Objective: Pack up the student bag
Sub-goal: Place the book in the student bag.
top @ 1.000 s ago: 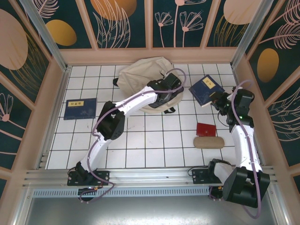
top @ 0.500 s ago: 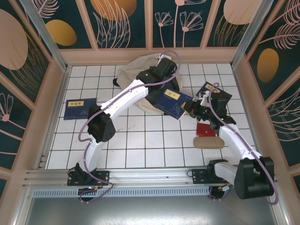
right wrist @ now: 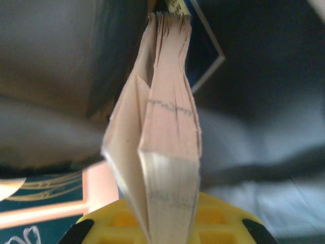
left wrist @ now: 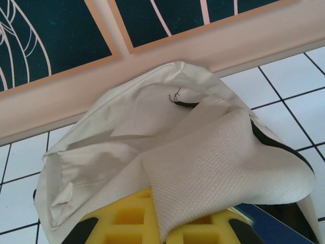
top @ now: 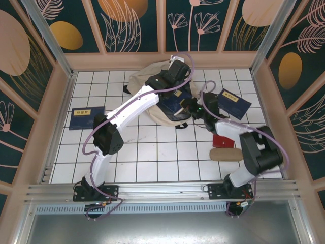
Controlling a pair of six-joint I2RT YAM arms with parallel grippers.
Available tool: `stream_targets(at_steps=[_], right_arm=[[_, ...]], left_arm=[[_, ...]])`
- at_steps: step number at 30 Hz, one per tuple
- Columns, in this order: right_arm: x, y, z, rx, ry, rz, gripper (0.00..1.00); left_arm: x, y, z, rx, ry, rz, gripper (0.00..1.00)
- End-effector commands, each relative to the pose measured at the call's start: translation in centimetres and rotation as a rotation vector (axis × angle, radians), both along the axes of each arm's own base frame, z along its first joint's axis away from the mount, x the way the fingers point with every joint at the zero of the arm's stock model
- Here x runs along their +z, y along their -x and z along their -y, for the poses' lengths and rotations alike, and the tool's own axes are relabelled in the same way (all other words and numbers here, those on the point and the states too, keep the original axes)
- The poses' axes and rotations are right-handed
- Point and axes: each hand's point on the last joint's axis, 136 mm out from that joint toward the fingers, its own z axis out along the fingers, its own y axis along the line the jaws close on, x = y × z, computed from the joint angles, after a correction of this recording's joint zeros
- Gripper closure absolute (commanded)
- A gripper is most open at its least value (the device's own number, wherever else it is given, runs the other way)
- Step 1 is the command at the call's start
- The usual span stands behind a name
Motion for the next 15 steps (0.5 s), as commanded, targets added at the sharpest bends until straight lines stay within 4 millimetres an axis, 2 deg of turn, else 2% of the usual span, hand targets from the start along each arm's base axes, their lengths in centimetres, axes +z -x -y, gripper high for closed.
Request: stream_targets(at_steps=[1,4,11,15], right_arm=[[4.1,-4.2,-1.9,-0.146,-0.056,0.176,1.0],[2.5,-5.6,-3.4,-0.176,-0.101,0.162,1.0],[0.1,-8.6,-4.6,-0.209,-0.117,0.125,1.0],[-1.2,-10.1,-6.2,-0.18,-0.123,0.094,1.0]], left_arm=[[5.3,-0.4,0.3,0.022,0.127,0.101,1.0],[6.4,-0.6,0.0,0.044,0.139,0.119,1.0],[8.4,-0.3,-0.6,0.052,0.165,0.149,0.99],[8.5,-0.2,-0.4,0.043,0.18,0.145,0.99]])
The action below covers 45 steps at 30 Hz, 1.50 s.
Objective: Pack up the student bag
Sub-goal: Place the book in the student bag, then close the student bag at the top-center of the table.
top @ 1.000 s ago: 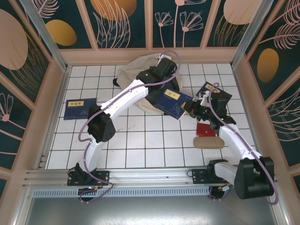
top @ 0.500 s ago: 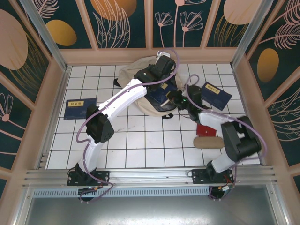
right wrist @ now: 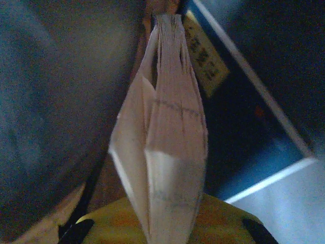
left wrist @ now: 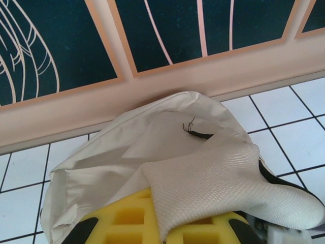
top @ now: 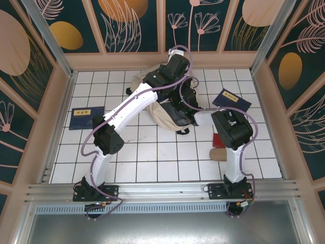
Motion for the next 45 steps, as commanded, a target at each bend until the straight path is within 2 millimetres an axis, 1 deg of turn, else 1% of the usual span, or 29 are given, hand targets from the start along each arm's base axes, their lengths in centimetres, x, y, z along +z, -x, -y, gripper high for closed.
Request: stream_targets(at_steps=[1,3,8,10,13,15,18,23,26,29,32,34,35,36,38,41,43,44,45], right_arm=[[1.9,-2.1,-1.1,-0.009,-0.063,0.056,1.0],[1.2,-2.7,-1.7,-0.005,-0.086,0.032,1.0],[-0.3,-4.6,-2.5,-0.023,-0.131,0.008,0.97],[-0.9,-5.2,-3.0,-0.011,-0.133,-0.001,0.95],[-1.6,-5.7,-3.9,0.033,-0.144,-0.037,0.85],[-1.5,-5.3,-3.9,0.056,-0.16,-0.05,0.71],[-0.5,-4.1,-3.2,0.068,-0.151,-0.069,0.54],[1.7,-1.1,-1.9,0.132,-0.14,-0.128,0.38],[2.5,1.3,-1.3,0.194,-0.12,-0.166,0.35],[2.5,4.1,-0.6,0.249,-0.081,-0.211,0.35],[1.0,6.7,0.1,0.302,-0.002,-0.277,0.35],[-0.1,8.3,1.1,0.319,0.062,-0.311,0.36],[-0.2,8.9,1.5,0.327,0.085,-0.306,0.37],[-0.3,9.7,2.1,0.326,0.119,-0.3,0.38],[0.2,10.7,3.7,0.308,0.19,-0.262,0.38],[1.5,11.7,6.9,0.223,0.3,-0.206,0.37],[2.2,11.9,9.7,0.136,0.373,-0.176,0.37],[2.4,11.9,11.2,0.09,0.403,-0.171,0.37],[2.5,12.0,12.6,0.05,0.427,-0.17,0.37]], left_arm=[[4.9,0.0,-0.4,0.025,0.107,0.098,0.99],[4.6,-0.1,-0.3,0.02,0.105,0.092,0.99],[3.9,-0.1,-0.1,0.014,0.088,0.078,0.99],[3.6,-0.2,-0.3,0.021,0.08,0.074,0.99],[3.0,-0.4,-0.5,0.03,0.063,0.063,0.99],[2.9,-0.5,-0.7,0.036,0.064,0.062,0.99],[2.6,-0.8,-1.2,0.045,0.06,0.055,0.99],[2.0,-1.3,-1.6,0.052,0.066,0.045,0.99],[1.3,-1.4,-1.6,0.054,0.065,0.032,0.99],[0.6,-1.7,-2.0,0.067,0.061,0.023,0.98],[0.1,-2.1,-2.2,0.071,0.064,0.017,0.98],[-0.4,-2.2,-2.2,0.067,0.067,0.01,0.98],[-0.6,-2.2,-2.1,0.064,0.065,0.006,0.98],[-0.9,-2.2,-2.1,0.06,0.063,0.0,0.98],[-1.5,-1.9,-2.0,0.046,0.061,-0.016,0.97],[-2.8,-1.1,-1.7,0.01,0.068,-0.051,0.94],[-3.4,-0.4,-1.4,-0.032,0.086,-0.081,0.89],[-3.9,0.1,-1.2,-0.056,0.096,-0.1,0.85],[-4.1,0.7,-1.0,-0.08,0.11,-0.119,0.78]])
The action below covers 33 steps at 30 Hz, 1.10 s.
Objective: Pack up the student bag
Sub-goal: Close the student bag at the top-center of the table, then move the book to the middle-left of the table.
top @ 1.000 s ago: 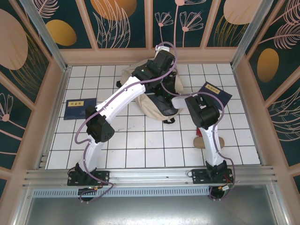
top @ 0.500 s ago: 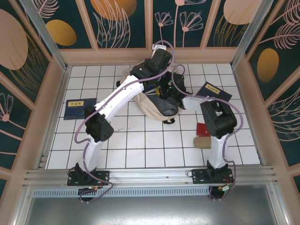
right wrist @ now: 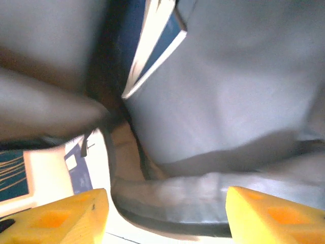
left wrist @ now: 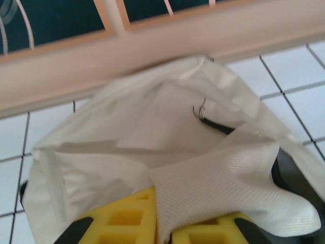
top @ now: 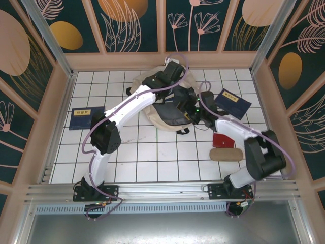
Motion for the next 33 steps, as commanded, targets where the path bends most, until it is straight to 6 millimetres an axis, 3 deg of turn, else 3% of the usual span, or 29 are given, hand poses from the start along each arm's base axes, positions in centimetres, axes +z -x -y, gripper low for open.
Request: stream_targets(at_steps=[1,3,5,8,11,13,17,23,29,33], right_arm=[[0.6,-0.2,6.0,-0.139,0.184,0.076,0.36],[0.9,-0.3,8.5,-0.207,0.228,0.082,0.36],[1.2,-0.5,10.2,-0.249,0.265,0.089,0.36],[1.8,-1.0,11.6,-0.278,0.317,0.106,0.36],[2.6,-1.6,11.9,-0.279,0.341,0.134,0.36],[3.1,-2.0,11.6,-0.265,0.342,0.153,0.34],[3.8,-3.1,10.6,-0.222,0.323,0.19,0.26],[5.0,-4.7,10.1,-0.202,0.336,0.24,0.15],[6.0,-5.5,9.9,-0.164,0.334,0.283,0.13],[5.6,-5.6,9.8,-0.143,0.327,0.27,0.13]], left_arm=[[3.1,1.5,0.5,-0.074,0.129,0.013,0.68],[3.3,2.9,0.9,-0.139,0.166,-0.02,0.4],[3.8,4.6,1.2,-0.216,0.203,-0.04,0.24],[4.5,7.2,0.7,-0.303,0.229,-0.054,0.11],[4.4,7.7,-2.3,-0.242,0.196,-0.038,0.02],[5.3,7.5,-5.6,-0.15,0.194,-0.007,0.01],[3.7,5.5,-13.2,0.064,0.239,-0.019,0.01],[-1.1,3.1,-26.1,0.469,0.327,-0.064,0.01],[-6.3,3.0,-34.5,0.773,0.432,-0.092,0.01],[-9.8,2.9,-37.6,0.896,0.404,-0.154,0.02]])
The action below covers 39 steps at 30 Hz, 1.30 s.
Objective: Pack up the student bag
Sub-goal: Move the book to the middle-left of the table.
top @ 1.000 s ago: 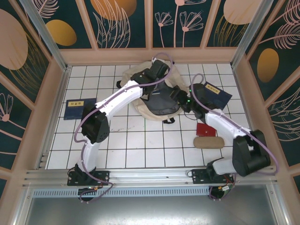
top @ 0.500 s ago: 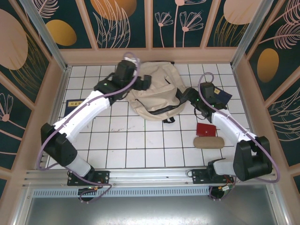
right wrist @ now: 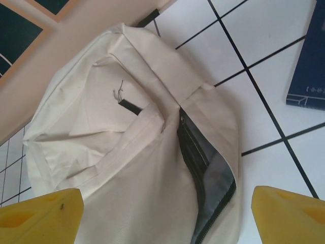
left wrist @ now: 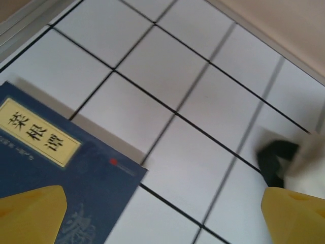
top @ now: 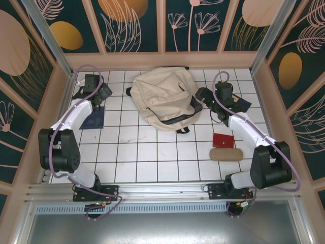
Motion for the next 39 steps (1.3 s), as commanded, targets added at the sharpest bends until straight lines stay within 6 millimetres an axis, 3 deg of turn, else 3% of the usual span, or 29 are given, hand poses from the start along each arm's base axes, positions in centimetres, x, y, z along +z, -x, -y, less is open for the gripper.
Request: stream_targets(at_steps=[1,2,10,17,21,26,34,37,39], right_arm=[[0.9,-0.8,-0.2,0.032,-0.001,0.031,0.13],[0.8,-0.9,0.0,0.026,-0.001,0.028,0.13],[0.4,-0.8,0.1,0.032,-0.013,0.014,0.14],[0.4,-0.7,0.2,0.032,-0.013,0.009,0.14],[0.5,-0.7,0.3,0.024,-0.015,0.009,0.14],[0.9,-0.8,0.3,0.016,-0.024,0.013,0.15],[0.7,-0.9,-0.3,0.034,-0.053,0.003,0.16],[0.3,-0.9,-0.9,0.049,-0.059,-0.01,0.17],[0.1,-0.9,-1.5,0.06,-0.055,-0.014,0.17]], left_arm=[[-2.3,-0.7,-1.9,0.104,0.03,-0.027,0.02],[-3.8,-1.0,-1.9,0.097,0.029,-0.065,0.03],[-8.6,-3.8,0.1,0.005,0.1,-0.155,0.08],[-12.0,-3.4,1.6,-0.056,0.147,-0.235,0.1],[-13.7,-2.0,3.4,-0.102,0.176,-0.284,0.11],[-14.6,0.2,7.4,-0.183,0.251,-0.326,0.11],[-13.3,5.1,16.0,-0.322,0.366,-0.309,0.11],[-12.1,7.1,18.3,-0.34,0.398,-0.281,0.11],[-12.7,9.2,18.9,-0.334,0.41,-0.303,0.11]])
